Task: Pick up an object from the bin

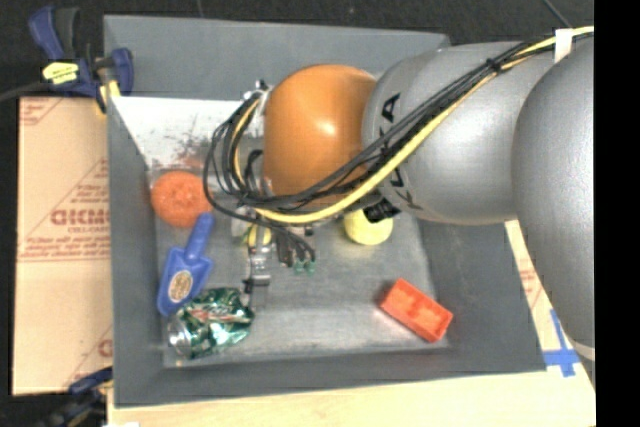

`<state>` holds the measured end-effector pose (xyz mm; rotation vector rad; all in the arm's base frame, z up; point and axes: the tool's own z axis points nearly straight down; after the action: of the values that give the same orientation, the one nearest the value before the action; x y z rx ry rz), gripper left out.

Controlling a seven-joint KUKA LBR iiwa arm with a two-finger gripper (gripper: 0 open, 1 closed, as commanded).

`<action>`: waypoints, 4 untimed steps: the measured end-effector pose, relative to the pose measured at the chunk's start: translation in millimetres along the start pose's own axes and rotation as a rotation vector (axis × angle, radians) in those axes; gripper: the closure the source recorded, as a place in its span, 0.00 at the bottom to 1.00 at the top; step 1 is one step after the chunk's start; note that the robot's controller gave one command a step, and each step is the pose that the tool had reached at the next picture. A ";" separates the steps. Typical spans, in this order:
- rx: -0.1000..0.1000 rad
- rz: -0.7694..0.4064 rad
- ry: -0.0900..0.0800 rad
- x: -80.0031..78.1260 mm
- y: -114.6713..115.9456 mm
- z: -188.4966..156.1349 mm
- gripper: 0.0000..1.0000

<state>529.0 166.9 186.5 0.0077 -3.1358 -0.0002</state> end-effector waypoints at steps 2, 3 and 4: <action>-0.003 0.114 -0.010 14.0 9.8 43.5 0.00; -0.002 0.216 -0.008 48.7 -23.1 88.2 0.00; -0.008 0.343 -0.011 46.7 -24.0 106.5 0.00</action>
Offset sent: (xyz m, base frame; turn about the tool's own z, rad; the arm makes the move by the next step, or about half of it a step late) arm -0.0329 0.0220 -0.0949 0.2243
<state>481.8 142.7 80.3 -0.5289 -3.1018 -0.0113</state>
